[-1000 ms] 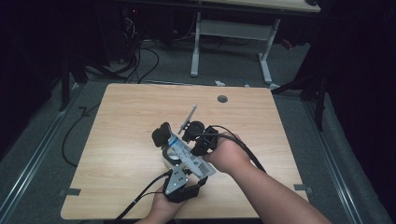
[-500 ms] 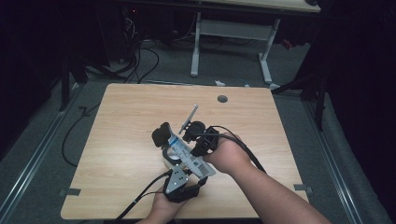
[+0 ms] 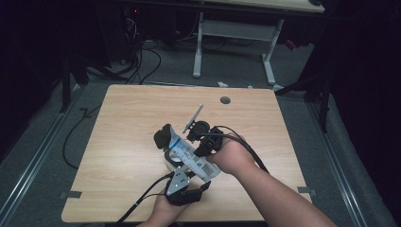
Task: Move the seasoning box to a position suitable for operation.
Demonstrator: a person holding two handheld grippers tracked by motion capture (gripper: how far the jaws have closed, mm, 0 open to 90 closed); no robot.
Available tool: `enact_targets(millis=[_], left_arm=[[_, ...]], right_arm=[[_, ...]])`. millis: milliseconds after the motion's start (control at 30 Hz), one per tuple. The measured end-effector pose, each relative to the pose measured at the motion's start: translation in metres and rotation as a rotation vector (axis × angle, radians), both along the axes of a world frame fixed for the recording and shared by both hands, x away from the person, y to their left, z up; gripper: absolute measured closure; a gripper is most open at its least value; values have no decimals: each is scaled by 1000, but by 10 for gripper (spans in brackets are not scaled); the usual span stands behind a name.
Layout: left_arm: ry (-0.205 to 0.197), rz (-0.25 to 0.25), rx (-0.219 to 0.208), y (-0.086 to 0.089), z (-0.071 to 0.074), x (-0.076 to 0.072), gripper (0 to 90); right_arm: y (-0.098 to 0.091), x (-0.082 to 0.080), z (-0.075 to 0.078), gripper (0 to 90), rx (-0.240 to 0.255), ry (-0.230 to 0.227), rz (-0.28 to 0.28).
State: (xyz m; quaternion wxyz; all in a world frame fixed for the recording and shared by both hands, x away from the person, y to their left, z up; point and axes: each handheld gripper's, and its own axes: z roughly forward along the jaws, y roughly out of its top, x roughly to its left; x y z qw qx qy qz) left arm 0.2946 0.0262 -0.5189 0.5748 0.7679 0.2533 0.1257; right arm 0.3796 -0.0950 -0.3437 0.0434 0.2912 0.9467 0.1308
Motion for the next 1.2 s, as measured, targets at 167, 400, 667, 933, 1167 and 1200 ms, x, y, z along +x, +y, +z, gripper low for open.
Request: enact_targets(millis=[167,400,667,933,1167,1200], left_arm=[[-7,-26,-10,7,2,-3,347],[10,-34,-15,20,4,-5,318],[0,-6,-3,54,6,-3,325],[-10,94,-8,100,6,11,342],[-4,164,-19,127,8,24,353],[-7,171,-9,129,8,25,353]], right_arm=[[1,2,4,900,5,-9,5],[0,3,7,900,8,-19,3],[-4,3,5,900,1,-23,-2],[-16,5,-5,900,-18,-13,-35],[-33,9,-9,900,-23,-27,-75],[-36,10,-10,900,-20,-27,-83]])
